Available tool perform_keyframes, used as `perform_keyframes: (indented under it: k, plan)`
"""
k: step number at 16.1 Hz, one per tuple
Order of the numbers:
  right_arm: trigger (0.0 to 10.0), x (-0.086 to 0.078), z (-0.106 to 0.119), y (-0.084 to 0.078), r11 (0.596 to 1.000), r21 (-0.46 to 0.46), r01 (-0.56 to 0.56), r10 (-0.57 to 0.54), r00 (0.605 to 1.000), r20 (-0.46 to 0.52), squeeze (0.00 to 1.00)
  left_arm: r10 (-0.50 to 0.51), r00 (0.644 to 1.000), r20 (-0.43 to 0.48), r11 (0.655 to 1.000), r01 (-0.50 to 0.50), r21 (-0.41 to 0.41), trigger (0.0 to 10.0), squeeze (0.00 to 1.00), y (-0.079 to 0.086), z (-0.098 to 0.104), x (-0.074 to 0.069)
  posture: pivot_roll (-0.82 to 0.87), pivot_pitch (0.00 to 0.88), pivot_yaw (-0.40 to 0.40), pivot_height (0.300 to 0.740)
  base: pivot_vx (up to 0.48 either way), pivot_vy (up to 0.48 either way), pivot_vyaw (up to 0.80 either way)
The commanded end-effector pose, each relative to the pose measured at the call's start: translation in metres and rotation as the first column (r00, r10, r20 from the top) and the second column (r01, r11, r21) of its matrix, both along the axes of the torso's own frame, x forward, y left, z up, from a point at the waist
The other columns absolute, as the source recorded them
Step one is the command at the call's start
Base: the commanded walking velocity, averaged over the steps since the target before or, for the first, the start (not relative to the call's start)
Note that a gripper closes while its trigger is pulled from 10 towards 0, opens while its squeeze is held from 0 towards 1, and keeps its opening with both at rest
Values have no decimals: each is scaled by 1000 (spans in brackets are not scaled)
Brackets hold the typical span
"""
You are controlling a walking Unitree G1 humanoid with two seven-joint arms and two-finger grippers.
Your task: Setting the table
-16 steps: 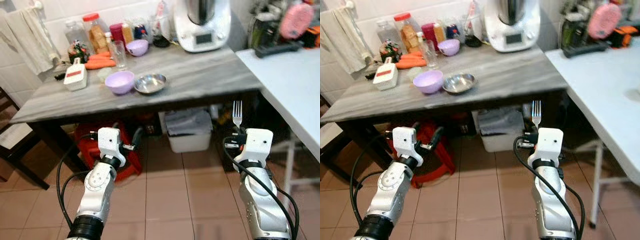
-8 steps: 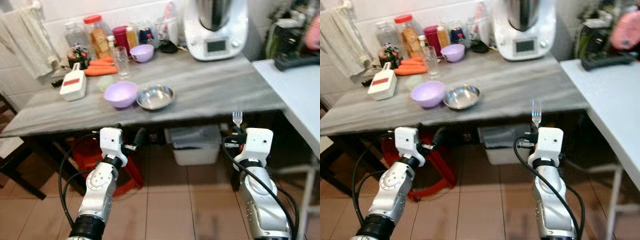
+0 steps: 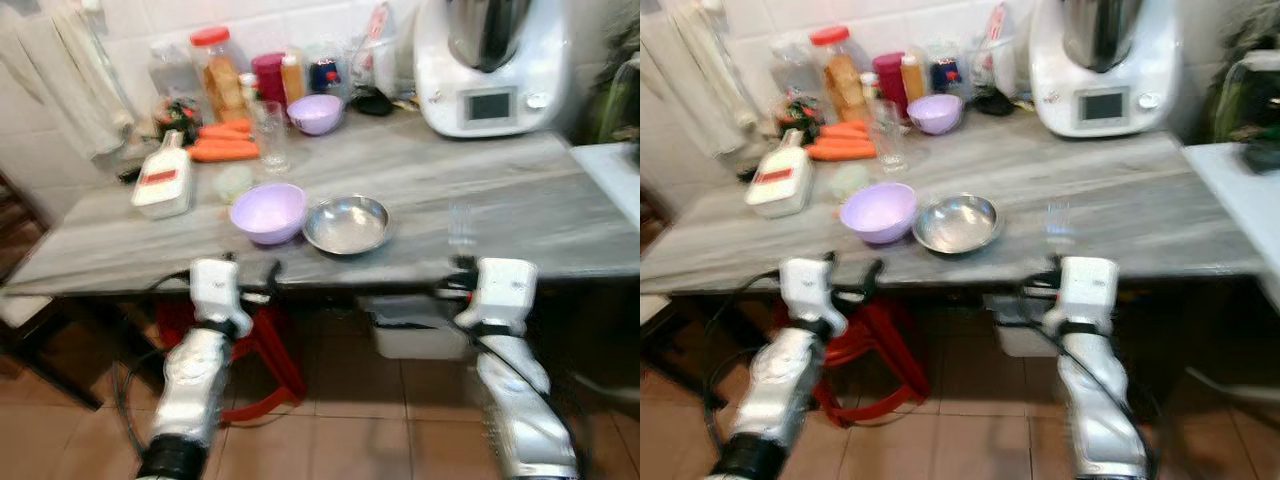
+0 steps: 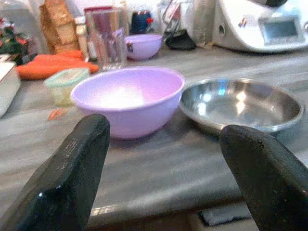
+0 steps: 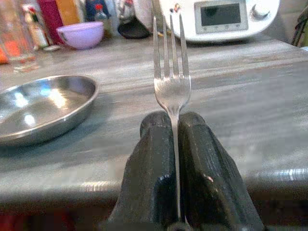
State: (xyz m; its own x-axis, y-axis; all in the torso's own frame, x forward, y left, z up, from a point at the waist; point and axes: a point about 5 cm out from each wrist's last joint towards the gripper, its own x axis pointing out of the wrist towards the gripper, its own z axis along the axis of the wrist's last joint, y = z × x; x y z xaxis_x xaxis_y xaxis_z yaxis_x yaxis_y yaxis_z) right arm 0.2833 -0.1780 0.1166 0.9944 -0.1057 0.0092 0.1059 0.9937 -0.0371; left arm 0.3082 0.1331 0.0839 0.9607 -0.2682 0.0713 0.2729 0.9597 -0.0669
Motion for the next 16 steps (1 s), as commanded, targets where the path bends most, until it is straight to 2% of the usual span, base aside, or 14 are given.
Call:
perform_keyframes:
  k: [1, 7, 9, 11, 13, 16]
  plan:
    - [10000, 3, 6, 12, 999, 11, -41, 41, 999, 27, 0, 44, 999, 16, 999, -44, 5, 10000, 0, 15, 3, 1, -108, 0, 139, 740, 304, 0, 788]
    - [10000, 2, 5, 8, 1000, 15, -6, 6, 1000, 26, 0, 24, 1000, -4, 1000, -24, 5, 10000, 0, 22, -5, -12, -104, 0, 138, 740, 0, 0, 0]
    - [10000, 2, 4, 5, 1000, 9, 21, -21, 1000, 16, 0, -2, 1000, -21, 1000, 2, -8, 10000, 0, 19, -8, -15, -102, 0, 135, 740, 0, 0, 0]
    - [10000, 2, 3, 2, 999, 3, 36, -36, 999, 8, 0, -76, 997, -26, 997, 76, -1, 10000, 0, 10, -10, -21, -103, 0, 135, 740, 0, 0, 0]
    - [10000, 1, 2, -1, 998, -2, 61, -61, 998, -3, 0, -92, 995, -27, 996, 92, 0, 10000, 0, 8, -10, -23, -104, 0, 134, 740, 0, 0, 0]
    - [10000, 0, -1, -7, 996, -10, 90, -90, 996, -19, 0, -97, 995, -38, 995, 96, -15, 10000, 0, 7, -10, -22, -109, 0, 134, 740, 0, 0, -688]
